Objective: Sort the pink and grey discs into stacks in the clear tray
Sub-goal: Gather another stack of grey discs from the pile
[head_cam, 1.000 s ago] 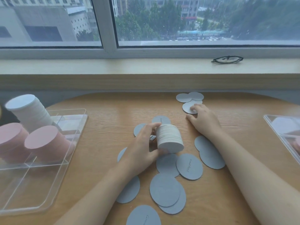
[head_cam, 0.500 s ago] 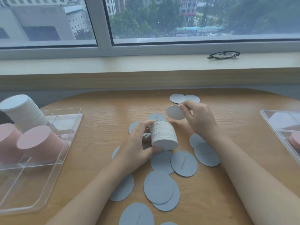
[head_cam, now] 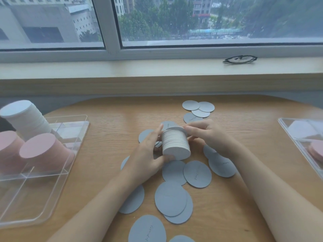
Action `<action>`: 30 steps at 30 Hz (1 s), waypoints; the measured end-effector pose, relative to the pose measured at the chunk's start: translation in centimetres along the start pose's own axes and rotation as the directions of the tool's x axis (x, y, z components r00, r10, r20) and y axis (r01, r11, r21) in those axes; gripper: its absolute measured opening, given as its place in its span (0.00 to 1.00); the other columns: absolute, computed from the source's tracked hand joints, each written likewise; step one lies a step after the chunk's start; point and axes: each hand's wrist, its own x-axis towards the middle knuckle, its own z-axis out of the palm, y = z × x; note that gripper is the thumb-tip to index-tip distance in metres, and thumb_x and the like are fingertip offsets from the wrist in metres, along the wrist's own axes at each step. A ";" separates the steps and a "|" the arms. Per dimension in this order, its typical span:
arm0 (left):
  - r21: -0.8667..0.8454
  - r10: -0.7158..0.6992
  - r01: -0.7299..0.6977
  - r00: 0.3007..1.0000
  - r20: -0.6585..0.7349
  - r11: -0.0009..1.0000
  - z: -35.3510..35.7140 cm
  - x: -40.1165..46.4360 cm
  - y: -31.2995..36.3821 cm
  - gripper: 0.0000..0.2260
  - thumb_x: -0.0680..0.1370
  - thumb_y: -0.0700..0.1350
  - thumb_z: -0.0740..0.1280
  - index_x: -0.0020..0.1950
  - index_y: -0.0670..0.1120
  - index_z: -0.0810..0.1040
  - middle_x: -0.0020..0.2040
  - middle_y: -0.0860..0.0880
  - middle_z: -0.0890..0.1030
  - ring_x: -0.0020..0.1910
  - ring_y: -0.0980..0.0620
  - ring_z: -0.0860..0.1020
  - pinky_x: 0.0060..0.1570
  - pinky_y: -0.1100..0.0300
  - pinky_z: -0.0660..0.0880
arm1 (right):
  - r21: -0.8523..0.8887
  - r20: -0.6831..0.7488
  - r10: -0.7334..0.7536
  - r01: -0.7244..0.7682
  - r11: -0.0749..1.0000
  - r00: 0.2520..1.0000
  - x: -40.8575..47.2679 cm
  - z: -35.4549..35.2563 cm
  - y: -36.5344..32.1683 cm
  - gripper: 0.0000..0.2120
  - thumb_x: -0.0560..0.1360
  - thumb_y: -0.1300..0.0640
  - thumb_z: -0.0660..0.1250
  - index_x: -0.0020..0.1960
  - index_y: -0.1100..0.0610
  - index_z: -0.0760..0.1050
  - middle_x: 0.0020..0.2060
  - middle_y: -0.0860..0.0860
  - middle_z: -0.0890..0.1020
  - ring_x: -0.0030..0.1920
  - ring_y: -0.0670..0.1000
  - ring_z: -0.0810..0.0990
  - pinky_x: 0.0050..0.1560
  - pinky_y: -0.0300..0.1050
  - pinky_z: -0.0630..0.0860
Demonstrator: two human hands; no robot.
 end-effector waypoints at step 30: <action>0.150 0.048 -0.061 0.995 0.087 0.987 0.6 0.3 -0.3 0.38 0.77 0.59 0.65 0.82 0.56 0.50 0.71 0.59 0.68 0.68 0.59 0.67 0.68 0.57 0.67 | 0.100 0.034 0.094 -0.097 0.990 0.995 0.6 -0.3 0.7 0.11 0.76 0.50 0.70 0.51 0.56 0.85 0.40 0.51 0.84 0.41 0.47 0.79 0.45 0.39 0.74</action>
